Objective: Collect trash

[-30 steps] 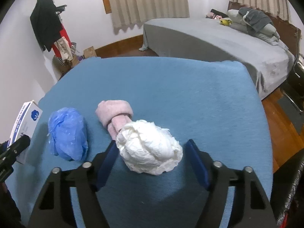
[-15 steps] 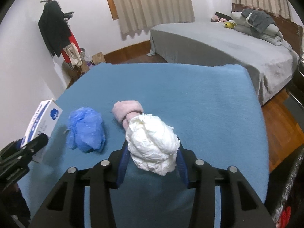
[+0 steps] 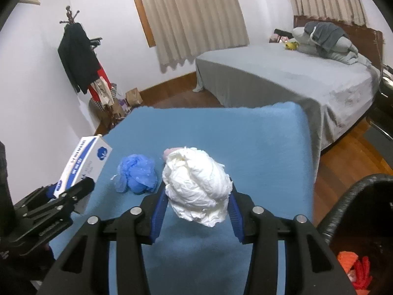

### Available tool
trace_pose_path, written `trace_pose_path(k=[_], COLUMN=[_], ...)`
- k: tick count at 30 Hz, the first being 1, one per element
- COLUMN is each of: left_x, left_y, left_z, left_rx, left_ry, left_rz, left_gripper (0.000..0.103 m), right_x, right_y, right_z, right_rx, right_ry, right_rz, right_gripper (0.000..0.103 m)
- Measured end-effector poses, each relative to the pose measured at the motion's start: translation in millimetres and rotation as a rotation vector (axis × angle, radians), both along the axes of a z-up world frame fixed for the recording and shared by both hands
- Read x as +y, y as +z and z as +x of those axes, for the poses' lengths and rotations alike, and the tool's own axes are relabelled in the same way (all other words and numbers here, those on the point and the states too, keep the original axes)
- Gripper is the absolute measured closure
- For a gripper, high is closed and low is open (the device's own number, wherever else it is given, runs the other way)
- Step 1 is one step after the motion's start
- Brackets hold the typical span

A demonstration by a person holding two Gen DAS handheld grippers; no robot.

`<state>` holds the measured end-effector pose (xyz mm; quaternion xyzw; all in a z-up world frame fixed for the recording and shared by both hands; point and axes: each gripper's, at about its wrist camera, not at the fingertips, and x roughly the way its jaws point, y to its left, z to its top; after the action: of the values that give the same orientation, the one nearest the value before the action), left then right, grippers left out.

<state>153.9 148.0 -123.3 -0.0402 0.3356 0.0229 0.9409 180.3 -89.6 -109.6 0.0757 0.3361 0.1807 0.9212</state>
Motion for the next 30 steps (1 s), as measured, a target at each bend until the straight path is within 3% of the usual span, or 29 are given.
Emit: trace_pose_path(k=[13, 30], left_x=[-45.9, -105.7], left_y=[25.8, 56.1], left_z=[-29.0, -59.2], left_rx=[-0.051, -0.098], left_ry=[-0.084, -0.211], left_rz=[-0.006, 0.008], left_gripper=[0.049, 0.049], right_x=[-45.4, -99.3], right_y=[41.5, 73.4], right_z=[-52.4, -105.1], right_rx=[-0.089, -0.17], right_ry=[-0.035, -0.107], right_rz=[0.025, 0.012], right_gripper=[0.058, 0.058])
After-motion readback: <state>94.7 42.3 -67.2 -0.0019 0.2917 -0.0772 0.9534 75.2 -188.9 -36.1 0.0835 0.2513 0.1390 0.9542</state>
